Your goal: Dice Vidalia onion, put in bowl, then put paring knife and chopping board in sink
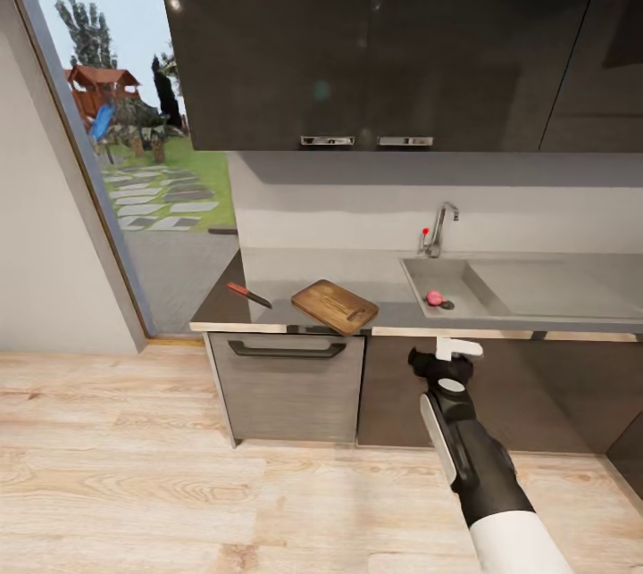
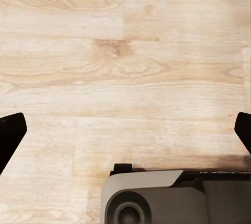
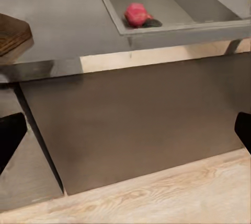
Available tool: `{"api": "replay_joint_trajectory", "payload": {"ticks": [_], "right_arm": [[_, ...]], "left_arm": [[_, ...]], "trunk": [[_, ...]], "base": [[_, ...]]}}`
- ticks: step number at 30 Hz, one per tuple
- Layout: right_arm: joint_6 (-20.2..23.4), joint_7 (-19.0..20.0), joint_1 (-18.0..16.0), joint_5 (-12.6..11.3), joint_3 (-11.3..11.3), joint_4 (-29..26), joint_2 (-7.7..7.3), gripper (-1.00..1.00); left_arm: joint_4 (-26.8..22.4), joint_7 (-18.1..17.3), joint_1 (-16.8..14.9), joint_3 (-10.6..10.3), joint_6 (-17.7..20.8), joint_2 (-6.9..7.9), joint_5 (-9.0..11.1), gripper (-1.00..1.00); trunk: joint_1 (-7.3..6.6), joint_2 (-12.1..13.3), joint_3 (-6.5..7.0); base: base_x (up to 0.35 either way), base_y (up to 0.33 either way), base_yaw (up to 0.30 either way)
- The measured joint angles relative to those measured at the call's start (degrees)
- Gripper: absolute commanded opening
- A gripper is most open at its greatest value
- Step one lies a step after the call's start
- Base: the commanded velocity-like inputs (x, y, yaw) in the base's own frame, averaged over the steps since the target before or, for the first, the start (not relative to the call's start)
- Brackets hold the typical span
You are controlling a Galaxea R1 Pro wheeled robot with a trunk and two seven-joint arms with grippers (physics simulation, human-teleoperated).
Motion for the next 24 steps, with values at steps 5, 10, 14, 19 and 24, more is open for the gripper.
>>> {"api": "replay_joint_trajectory", "payload": {"ticks": [5, 10, 14, 19, 24], "right_arm": [[5.0, -1.5, -6.6, 0.0, 0.0, 1.4, 0.91, 1.00], [7.6, -1.8, -16.2, -0.2, 0.0, 10.8, 2.21, 1.00], [7.7, -1.6, -17.5, -0.3, 0.0, 13.0, 2.65, 1.00], [7.7, -1.5, -17.9, -0.3, 0.2, 13.6, 2.83, 1.00], [7.6, -1.4, -18.0, -0.4, 0.2, 13.7, 3.08, 1.00]], "left_arm": [[0.0, -0.2, 0.0, -0.1, -0.1, -0.04, 0.0, 1.00], [0.0, -0.4, 0.0, -0.2, -0.1, -0.13, 0.0, 1.00], [0.0, -0.4, 0.0, -0.3, -0.1, -0.15, 0.0, 1.00], [0.1, -0.4, 0.0, -0.3, -0.1, -0.21, 0.0, 1.00], [0.2, -0.4, 0.0, -0.2, 0.0, -0.23, 0.0, 1.00]], "trunk": [[0.00, 0.0, 0.00], [0.00, 0.0, -0.01], [0.00, 0.0, -0.01], [-0.01, 0.0, -0.01], [-0.03, 0.0, -0.01]], "base": [[0.000, 0.000, 0.000], [0.000, 0.000, 0.000], [0.000, 0.000, 0.000], [0.033, 0.000, 0.000], [0.207, 0.000, 0.000]]}}
